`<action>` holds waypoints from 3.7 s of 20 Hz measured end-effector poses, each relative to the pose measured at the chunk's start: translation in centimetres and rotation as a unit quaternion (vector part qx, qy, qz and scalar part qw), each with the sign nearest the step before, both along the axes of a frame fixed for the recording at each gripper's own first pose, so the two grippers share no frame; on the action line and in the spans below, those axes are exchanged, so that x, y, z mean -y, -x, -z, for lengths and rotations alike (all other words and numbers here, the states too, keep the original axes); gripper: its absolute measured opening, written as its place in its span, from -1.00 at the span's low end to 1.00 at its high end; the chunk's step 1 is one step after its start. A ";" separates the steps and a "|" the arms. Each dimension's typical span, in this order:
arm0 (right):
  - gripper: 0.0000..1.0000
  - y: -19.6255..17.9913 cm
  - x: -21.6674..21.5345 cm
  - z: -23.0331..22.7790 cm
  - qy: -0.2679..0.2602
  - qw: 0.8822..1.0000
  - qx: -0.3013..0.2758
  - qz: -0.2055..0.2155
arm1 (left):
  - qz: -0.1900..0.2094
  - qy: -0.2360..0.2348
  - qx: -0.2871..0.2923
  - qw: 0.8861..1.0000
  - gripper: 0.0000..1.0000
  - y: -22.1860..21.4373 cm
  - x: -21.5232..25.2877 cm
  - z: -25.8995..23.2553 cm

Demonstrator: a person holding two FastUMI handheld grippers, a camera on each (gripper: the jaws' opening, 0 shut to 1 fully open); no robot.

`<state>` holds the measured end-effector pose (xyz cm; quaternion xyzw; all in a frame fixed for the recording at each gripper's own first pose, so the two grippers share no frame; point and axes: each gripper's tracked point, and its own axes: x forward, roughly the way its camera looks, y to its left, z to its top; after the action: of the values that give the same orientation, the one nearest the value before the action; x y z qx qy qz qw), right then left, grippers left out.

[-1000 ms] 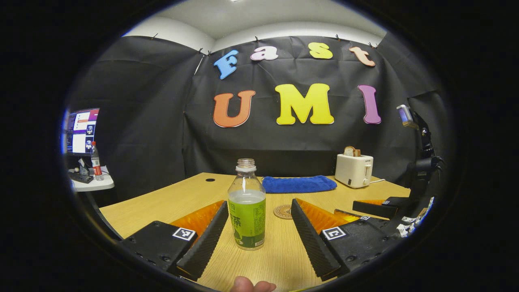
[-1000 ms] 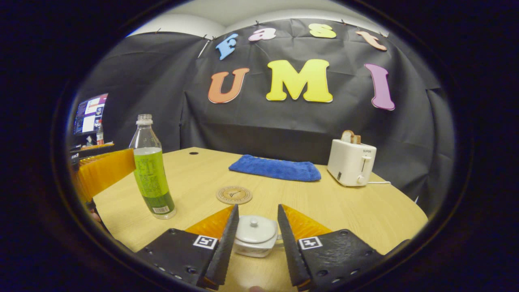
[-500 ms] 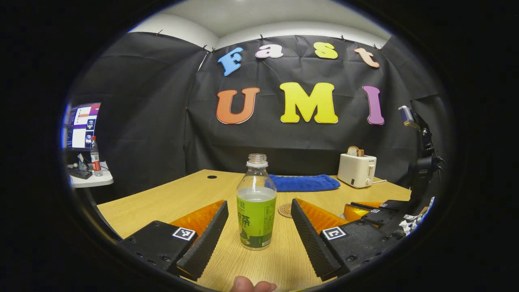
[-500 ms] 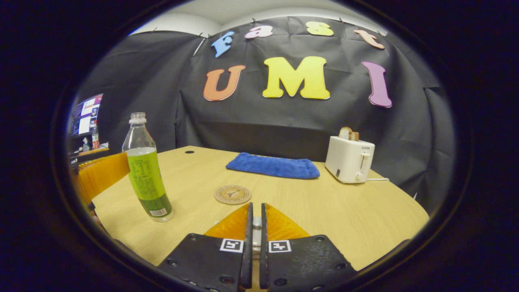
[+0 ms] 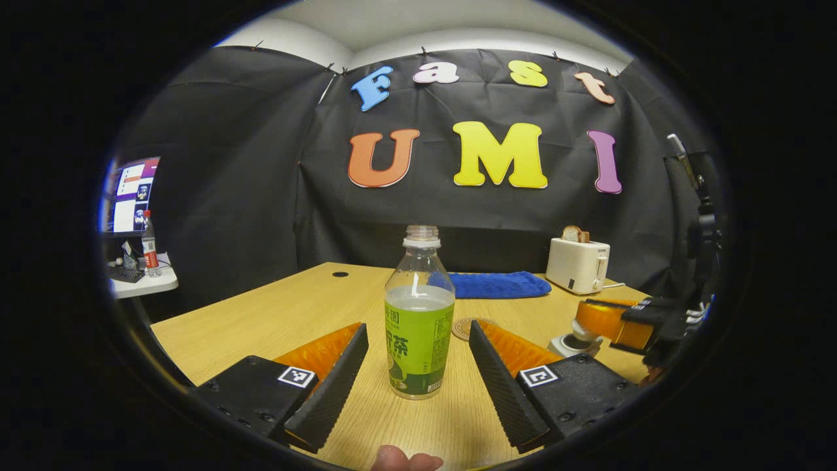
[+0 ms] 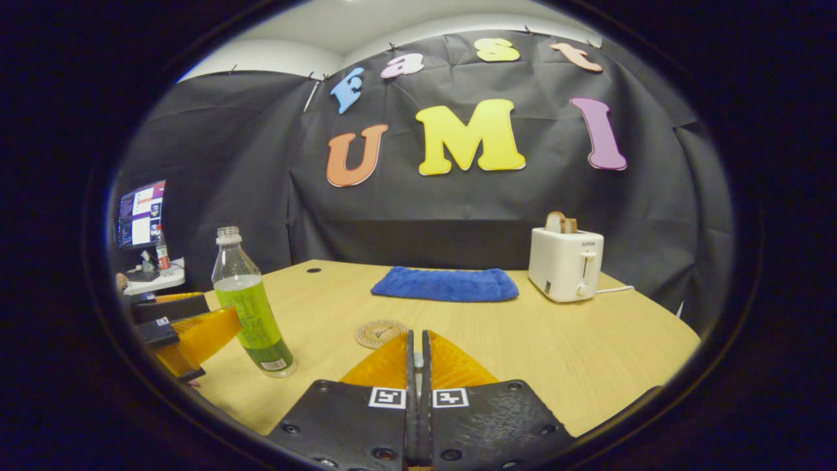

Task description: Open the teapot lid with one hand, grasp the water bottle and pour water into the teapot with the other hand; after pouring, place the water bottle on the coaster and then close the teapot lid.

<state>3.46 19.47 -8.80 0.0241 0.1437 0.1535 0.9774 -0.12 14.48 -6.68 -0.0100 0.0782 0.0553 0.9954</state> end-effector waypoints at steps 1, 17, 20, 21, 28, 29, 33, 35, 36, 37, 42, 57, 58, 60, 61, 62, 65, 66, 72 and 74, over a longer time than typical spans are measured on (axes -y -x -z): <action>-1.00 0.1 0.3 -0.4 0.000 1.000 0.002 0.001 | 0.000 0.000 -0.005 1.000 0.99 -0.2 0.1 0.5; -0.99 0.8 7.2 -2.7 0.005 0.999 0.031 0.033 | -0.005 0.002 -0.033 0.999 0.74 -3.2 -0.2 3.2; -0.99 0.9 7.7 -2.0 -0.001 0.999 0.023 0.032 | 0.000 -0.013 -0.050 0.999 0.58 -3.5 -0.3 3.2; -1.00 0.9 8.0 -1.9 -0.002 0.999 0.020 0.031 | -0.001 -0.026 -0.056 0.998 0.57 -3.3 -0.4 3.1; -0.99 1.1 9.4 -2.3 0.004 0.999 0.018 0.031 | 0.019 -0.215 -0.075 0.974 0.49 -3.4 0.0 0.1; -0.99 1.1 9.6 -2.2 0.006 0.999 0.017 0.030 | 0.025 -0.249 -0.079 0.965 0.48 -3.2 0.1 -0.2; -0.99 1.4 10.9 -2.2 0.009 0.999 0.017 0.036 | 0.036 -0.364 -0.093 0.926 0.46 -2.7 -0.1 -1.2; -0.99 1.5 11.6 -2.0 0.008 0.999 0.015 0.040 | 0.039 -0.420 -0.103 0.901 0.46 -2.5 -0.4 -1.5; -0.99 1.5 11.8 -1.9 0.008 0.999 0.014 0.041 | 0.042 -0.443 -0.107 0.889 0.46 -2.4 -0.4 -1.7; -0.99 1.6 12.1 -1.8 0.009 0.999 0.013 0.041 | 0.047 -0.461 -0.114 0.879 0.46 -2.3 -0.3 -1.5; -0.99 2.1 13.1 -1.3 0.020 0.999 0.014 0.044 | 0.087 -0.551 -0.130 0.820 0.46 -2.3 1.7 -0.3; -1.00 2.6 14.8 0.3 0.019 0.999 0.002 0.046 | 0.130 -0.746 -0.140 0.638 0.46 -3.9 4.4 -0.6; -0.99 2.7 14.9 0.3 0.019 0.999 0.002 0.046 | 0.130 -0.754 -0.137 0.629 0.46 -4.0 4.5 -0.8; -0.99 2.7 15.2 0.3 0.021 0.999 0.005 0.049 | 0.130 -0.765 -0.135 0.616 0.45 -4.0 4.7 -1.2; -0.99 2.6 15.3 0.3 0.021 0.999 0.005 0.050 | 0.132 -0.769 -0.135 0.611 0.45 -4.0 4.8 -1.2; -0.99 2.7 15.5 0.4 0.020 0.999 0.004 0.050 | 0.133 -0.774 -0.134 0.605 0.45 -4.2 4.9 -1.3; -0.99 2.7 15.5 0.5 0.019 0.999 0.003 0.050 | 0.137 -0.786 -0.131 0.588 0.45 -4.2 5.5 -1.4; -0.99 2.8 15.5 0.6 0.019 0.999 0.003 0.050 | 0.139 -0.789 -0.131 0.584 0.46 -4.3 5.7 -1.3; -0.99 2.9 15.9 0.7 0.019 0.998 0.002 0.052 | 0.136 -0.810 -0.124 0.556 0.45 -4.4 6.3 -1.6; -0.99 2.9 16.1 0.8 0.018 0.998 0.002 0.053 | 0.135 -0.816 -0.124 0.548 0.45 -4.5 6.3 -1.6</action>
<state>0.57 3.39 -9.60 0.0135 0.1430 0.0992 0.9846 4.38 8.18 -5.11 0.8240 0.1229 -0.0392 0.5518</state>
